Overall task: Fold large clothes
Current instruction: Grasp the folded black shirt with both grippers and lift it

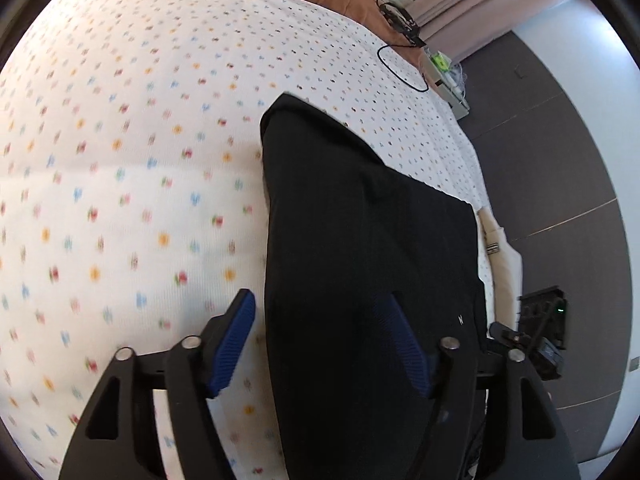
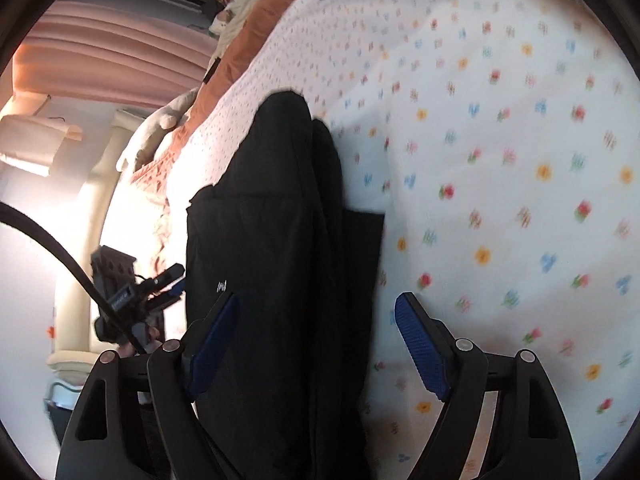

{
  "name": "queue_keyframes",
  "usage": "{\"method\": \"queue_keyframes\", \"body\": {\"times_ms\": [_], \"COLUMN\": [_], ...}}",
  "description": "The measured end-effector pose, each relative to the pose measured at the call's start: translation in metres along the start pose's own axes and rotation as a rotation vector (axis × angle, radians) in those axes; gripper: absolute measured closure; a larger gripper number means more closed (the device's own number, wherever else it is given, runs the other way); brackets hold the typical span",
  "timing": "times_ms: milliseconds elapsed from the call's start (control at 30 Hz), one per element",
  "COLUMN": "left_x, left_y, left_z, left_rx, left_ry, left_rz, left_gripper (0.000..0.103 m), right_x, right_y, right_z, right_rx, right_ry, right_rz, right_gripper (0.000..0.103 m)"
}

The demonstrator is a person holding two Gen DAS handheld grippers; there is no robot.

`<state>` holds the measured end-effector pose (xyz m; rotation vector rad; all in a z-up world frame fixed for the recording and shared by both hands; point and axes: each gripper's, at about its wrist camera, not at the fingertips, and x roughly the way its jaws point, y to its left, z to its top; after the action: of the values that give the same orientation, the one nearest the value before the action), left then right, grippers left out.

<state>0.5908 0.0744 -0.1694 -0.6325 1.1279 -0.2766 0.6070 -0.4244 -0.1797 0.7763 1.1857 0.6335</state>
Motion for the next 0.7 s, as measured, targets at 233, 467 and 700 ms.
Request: {"method": "queue_keyframes", "body": {"times_ms": [233,467,700], "left_x": [0.005,0.020,0.025], "left_y": [0.012,0.007,-0.006], "left_z": [-0.026,-0.024,-0.020], "left_rx": [-0.054,-0.057,-0.052], "left_ry": [0.009,0.013,0.000], "left_rz": [-0.028,-0.054,-0.021], "left_gripper": [0.034,0.035,0.052], "right_x": [0.016,0.038,0.046], "right_y": [-0.006,-0.011,-0.009], "right_z": [0.013,0.036,0.035], "right_rx": [0.031,0.052,0.027], "right_ry": [0.043,0.036,0.028], "right_rz": [0.046,0.081,0.055], "right_gripper": [0.024,0.038,0.077]}}
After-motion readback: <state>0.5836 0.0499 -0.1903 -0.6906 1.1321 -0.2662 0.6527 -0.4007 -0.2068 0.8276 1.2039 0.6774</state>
